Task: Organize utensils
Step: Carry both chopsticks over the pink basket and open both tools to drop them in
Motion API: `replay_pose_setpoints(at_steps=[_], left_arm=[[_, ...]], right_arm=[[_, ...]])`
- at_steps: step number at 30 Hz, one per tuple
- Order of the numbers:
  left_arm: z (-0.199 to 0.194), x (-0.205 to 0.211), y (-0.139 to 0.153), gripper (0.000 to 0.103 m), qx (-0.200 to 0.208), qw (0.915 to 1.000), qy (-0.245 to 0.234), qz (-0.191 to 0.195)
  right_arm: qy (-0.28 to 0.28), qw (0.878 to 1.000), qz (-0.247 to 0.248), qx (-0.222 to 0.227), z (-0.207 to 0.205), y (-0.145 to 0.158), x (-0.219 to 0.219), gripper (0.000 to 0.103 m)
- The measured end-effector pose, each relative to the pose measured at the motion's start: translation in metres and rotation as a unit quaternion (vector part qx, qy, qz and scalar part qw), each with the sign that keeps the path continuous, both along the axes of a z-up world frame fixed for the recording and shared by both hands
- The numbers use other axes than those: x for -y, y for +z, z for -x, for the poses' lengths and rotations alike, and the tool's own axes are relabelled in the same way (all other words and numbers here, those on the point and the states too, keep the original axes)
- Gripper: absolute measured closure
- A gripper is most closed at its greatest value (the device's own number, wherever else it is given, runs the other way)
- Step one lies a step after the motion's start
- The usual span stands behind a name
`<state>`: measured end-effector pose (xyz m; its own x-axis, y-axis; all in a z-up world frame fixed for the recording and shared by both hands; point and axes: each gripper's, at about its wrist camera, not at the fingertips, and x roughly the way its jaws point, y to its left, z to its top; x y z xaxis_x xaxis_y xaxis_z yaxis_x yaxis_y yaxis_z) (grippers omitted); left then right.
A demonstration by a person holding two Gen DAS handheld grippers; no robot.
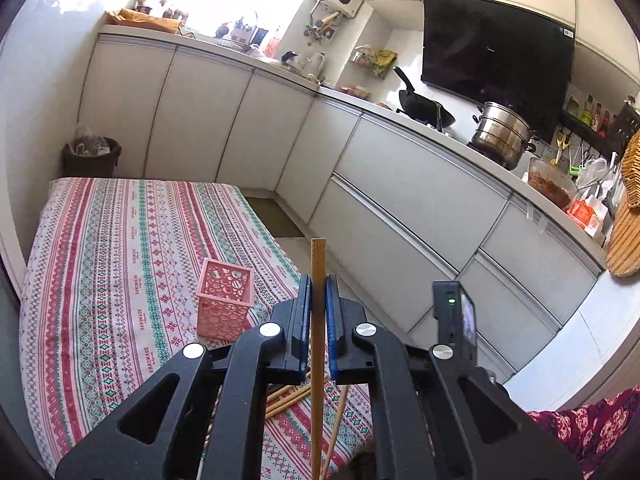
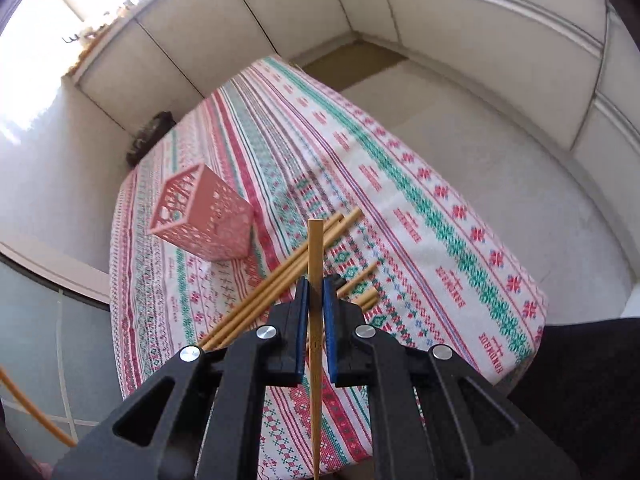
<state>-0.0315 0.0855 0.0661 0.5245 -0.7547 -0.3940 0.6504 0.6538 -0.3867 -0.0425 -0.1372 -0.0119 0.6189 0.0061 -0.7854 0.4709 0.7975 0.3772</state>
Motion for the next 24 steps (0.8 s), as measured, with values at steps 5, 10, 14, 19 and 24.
replay_pose_setpoints(at_steps=[5, 10, 14, 19, 24], left_arm=[[-0.003, 0.006, 0.027, 0.097, 0.025, 0.9992, 0.029, 0.012], [-0.015, 0.022, 0.058, 0.097, 0.056, 0.996, 0.066, 0.021], [-0.032, 0.032, 0.075, 0.097, 0.083, 0.9898, 0.112, 0.029], [-0.06, 0.048, 0.08, 0.097, 0.123, 0.9739, 0.189, 0.027], [-0.092, 0.065, 0.067, 0.097, 0.149, 0.9608, 0.233, 0.015]], right_arm=[[0.011, 0.995, 0.035, 0.088, 0.014, 0.064, 0.009, 0.095], [0.013, 0.98, 0.065, 0.186, 0.017, 0.134, 0.021, 0.095], [0.009, 0.964, 0.104, 0.244, 0.001, 0.174, 0.029, 0.095], [0.015, 0.949, 0.109, 0.295, -0.034, 0.191, 0.038, 0.095], [0.031, 0.939, 0.106, 0.327, -0.068, 0.184, 0.04, 0.095]])
